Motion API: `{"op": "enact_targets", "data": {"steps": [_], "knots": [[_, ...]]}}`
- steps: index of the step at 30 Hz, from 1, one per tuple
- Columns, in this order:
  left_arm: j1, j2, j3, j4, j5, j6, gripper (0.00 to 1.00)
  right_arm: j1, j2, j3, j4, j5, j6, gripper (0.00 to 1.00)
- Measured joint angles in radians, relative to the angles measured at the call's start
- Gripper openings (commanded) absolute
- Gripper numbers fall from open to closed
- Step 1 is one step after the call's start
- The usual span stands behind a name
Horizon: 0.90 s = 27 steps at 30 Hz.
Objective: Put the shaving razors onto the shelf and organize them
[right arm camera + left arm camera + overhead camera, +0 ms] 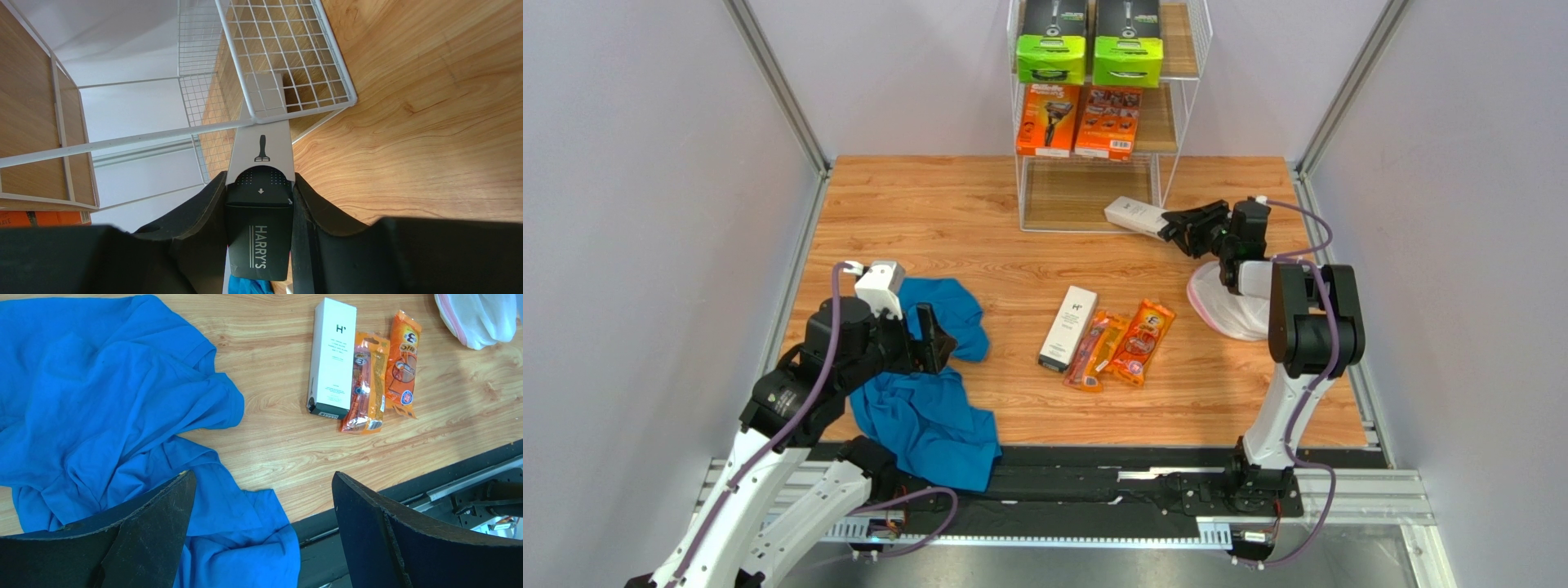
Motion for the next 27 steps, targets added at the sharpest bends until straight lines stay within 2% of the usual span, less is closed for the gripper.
{"op": "enact_targets", "data": {"steps": [10,17,21,27], "knots": [[0.000,0.000,0.000,0.000,0.000,0.000,0.90,-0.016,-0.010,0.001,-0.027,-0.013,-0.020,0.00],[0.000,0.000,0.000,0.000,0.003,0.000,0.90,0.014,-0.051,-0.092,0.058,0.005,-0.001,0.00],[0.000,-0.002,-0.002,0.000,0.006,0.000,0.90,0.089,-0.085,-0.145,0.102,0.047,0.034,0.00],[0.000,-0.007,-0.002,0.001,0.007,0.000,0.90,0.282,-0.173,-0.209,0.126,0.189,0.085,0.00]]}}
